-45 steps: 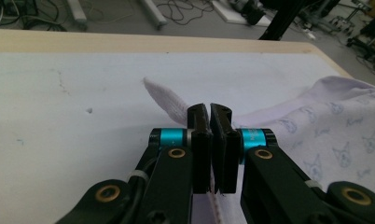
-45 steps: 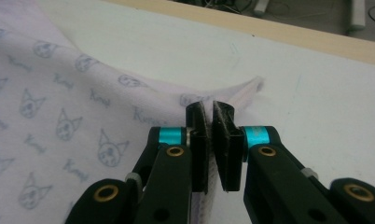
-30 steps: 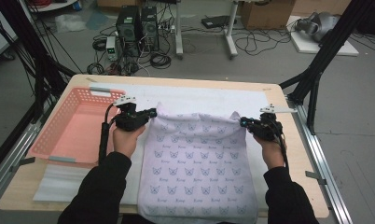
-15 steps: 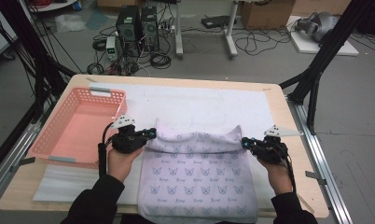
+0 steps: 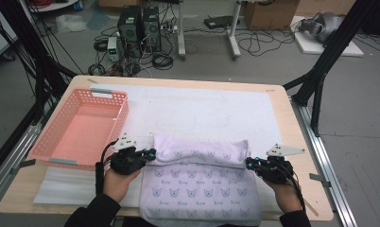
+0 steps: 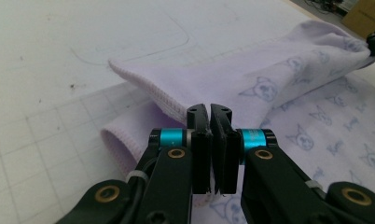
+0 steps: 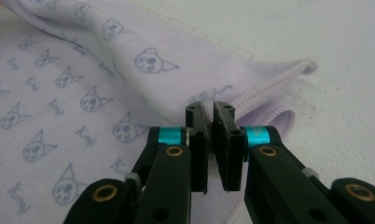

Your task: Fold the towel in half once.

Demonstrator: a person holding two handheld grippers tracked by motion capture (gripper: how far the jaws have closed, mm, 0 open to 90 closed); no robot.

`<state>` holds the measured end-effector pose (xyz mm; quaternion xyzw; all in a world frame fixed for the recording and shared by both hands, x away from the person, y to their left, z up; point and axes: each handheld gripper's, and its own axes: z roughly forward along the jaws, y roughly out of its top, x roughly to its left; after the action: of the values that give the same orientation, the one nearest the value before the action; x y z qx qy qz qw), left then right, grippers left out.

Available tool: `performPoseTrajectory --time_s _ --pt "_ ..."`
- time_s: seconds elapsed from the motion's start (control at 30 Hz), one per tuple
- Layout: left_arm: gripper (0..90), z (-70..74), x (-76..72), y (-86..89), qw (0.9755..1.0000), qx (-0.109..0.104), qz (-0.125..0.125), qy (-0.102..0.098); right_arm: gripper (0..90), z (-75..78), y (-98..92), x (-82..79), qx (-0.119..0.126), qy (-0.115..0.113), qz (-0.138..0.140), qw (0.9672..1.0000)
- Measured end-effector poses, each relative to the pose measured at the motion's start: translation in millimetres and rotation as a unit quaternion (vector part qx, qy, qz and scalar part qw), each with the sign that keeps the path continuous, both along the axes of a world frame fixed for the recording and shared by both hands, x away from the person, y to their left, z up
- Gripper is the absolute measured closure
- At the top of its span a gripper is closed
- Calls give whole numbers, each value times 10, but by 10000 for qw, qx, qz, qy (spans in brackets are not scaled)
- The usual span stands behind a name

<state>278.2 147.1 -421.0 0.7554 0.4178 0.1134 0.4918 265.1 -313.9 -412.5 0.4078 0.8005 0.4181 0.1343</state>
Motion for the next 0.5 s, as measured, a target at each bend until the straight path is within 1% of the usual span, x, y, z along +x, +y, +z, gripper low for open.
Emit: performPoseTrajectory --time_s 0.07,0.13,0.17,0.2,0.23,0.27,0.3,0.33,0.4,0.43,0.47,0.5 --pt "864 -57 -24 3 9999 89 -34 92 848 -39 -9 -9 -69 100 -13 9999" --pt "858 -90 -21 22 9999 70 12 116 846 -105 -28 5 -97 211 -35 9997" --pt "845 -92 -12 27 9999 26 45 113 840 -131 -34 19 -88 282 -58 9995" --pt "801 -90 5 24 9999 -21 47 116 821 -144 -38 32 -84 333 -56 9994" --pt "695 -89 32 16 9999 -71 5 130 794 -141 -36 39 -73 332 -79 9994" --pt "602 -83 61 3 9999 -67 -21 129 745 -125 -33 41 -56 282 -161 9995" --pt "539 -74 96 -10 9999 -65 0 126 692 -102 -39 52 -31 218 -189 9996" --pt "490 -62 140 -20 9999 -45 43 129 646 -73 -44 63 16 157 -278 9995" --pt "445 -48 245 -42 9997 -5 160 163 591 -17 -57 96 71 75 -421 9991" --pt "435 -52 292 -53 9996 -17 276 112 564 6 -59 116 63 60 -502 9987" --pt "421 -53 343 -68 9992 -12 377 133 538 22 -61 147 63 52 -572 9983" --pt "410 -53 391 -85 9989 6 426 182 530 35 -63 180 90 71 -622 9980"
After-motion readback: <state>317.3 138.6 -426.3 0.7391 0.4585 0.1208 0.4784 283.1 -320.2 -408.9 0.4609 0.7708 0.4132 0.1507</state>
